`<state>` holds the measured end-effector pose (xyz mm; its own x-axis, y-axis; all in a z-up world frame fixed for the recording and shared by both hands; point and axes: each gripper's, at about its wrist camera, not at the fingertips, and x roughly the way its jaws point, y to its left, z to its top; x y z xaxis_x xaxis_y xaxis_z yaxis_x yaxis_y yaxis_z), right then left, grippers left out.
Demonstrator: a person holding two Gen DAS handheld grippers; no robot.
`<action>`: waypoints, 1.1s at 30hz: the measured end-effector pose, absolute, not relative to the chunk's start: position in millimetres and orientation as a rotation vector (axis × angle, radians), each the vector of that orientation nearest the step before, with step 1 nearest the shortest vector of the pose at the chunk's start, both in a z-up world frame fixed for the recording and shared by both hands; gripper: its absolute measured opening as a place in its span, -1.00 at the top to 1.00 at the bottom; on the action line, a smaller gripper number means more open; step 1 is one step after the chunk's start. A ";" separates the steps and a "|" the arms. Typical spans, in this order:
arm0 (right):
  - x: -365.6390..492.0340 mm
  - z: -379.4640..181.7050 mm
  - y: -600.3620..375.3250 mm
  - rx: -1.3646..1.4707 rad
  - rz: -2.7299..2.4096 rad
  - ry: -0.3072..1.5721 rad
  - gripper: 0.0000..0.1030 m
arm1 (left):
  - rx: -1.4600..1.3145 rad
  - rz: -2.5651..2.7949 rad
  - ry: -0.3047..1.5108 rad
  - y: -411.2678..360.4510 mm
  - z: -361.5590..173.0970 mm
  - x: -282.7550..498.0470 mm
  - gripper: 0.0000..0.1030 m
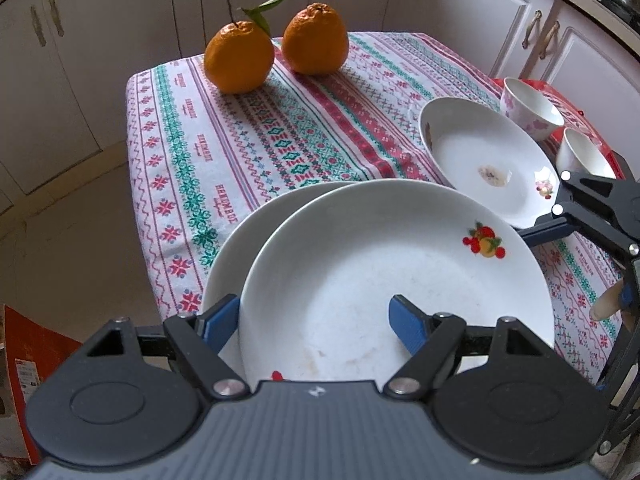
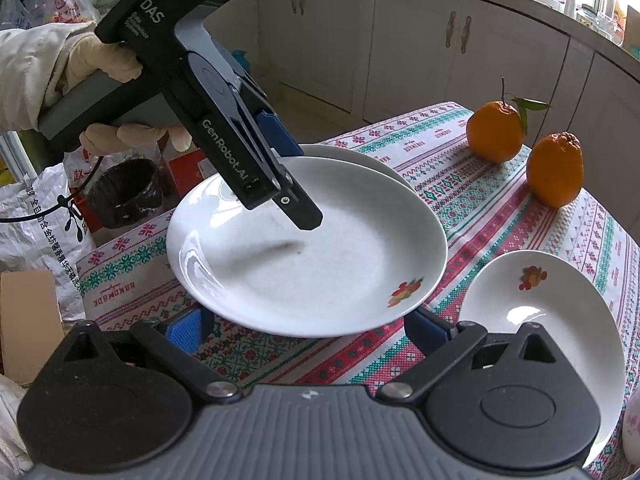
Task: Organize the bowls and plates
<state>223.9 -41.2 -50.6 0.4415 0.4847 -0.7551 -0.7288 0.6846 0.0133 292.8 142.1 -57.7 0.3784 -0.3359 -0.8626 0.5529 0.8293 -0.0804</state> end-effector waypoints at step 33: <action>225.3 -58.4 -40.6 -0.311 0.734 0.829 -1.00 | 0.263 -0.520 0.993 149.8 -51.1 290.5 -0.72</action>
<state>225.3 -40.6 -58.4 0.4516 0.4672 -0.7601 -0.6977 0.7159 0.0255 290.5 149.8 -51.1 0.4381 -0.2957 -0.8489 0.5291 0.8483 -0.0225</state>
